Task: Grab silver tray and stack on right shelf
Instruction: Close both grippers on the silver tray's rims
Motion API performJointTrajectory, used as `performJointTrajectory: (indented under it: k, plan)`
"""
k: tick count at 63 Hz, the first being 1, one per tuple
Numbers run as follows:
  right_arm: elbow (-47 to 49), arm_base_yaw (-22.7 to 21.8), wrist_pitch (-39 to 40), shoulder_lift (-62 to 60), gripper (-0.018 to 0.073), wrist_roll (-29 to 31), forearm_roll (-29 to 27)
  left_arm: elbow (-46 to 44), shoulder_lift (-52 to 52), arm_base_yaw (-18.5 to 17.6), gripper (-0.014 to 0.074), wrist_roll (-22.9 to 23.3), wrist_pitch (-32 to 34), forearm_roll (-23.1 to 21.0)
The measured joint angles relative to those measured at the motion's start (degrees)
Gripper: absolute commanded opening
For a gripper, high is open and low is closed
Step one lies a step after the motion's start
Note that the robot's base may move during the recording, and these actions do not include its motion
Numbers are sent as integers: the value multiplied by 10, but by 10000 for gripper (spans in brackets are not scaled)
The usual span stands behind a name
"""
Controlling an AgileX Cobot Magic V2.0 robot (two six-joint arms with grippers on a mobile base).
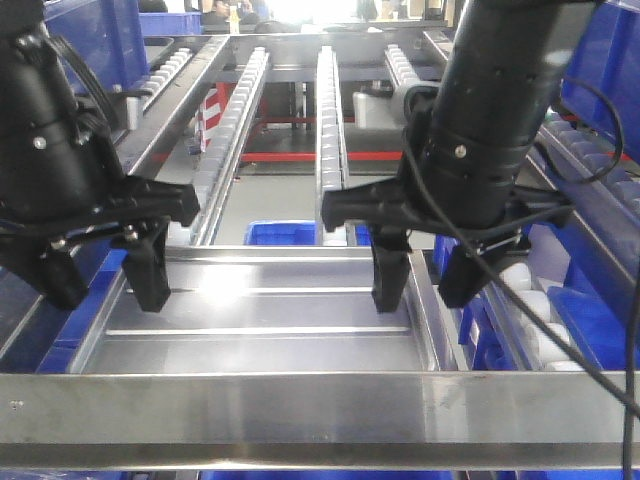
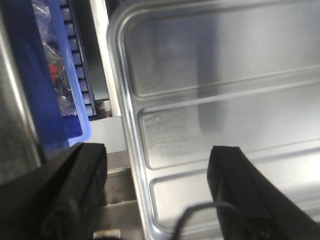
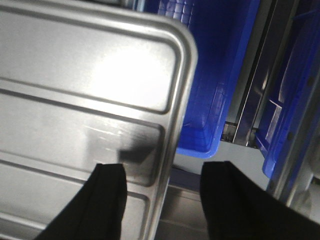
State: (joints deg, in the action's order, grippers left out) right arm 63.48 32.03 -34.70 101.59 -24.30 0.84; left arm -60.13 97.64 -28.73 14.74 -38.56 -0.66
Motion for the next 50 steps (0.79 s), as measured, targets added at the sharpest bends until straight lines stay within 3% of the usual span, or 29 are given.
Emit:
performJointTrajectory:
  k: [25, 32, 43, 48, 50]
  plan:
    - [1, 0, 12, 20, 439, 0, -1, 0, 23, 0, 316, 15, 17, 2]
    - [2, 0, 13, 21, 333, 0, -1, 0, 23, 0, 209, 15, 17, 2]
    - [3, 0, 10, 21, 48, -3, -8, 0, 23, 0, -20, 15, 15, 7]
    - [3, -2, 6, 21, 61, -8, -8, -1, 21, 1, -109, 16, 10, 14]
    - [3, -2, 5, 21, 55, -9, -8, -1, 21, 1, -97, 16, 9, 18]
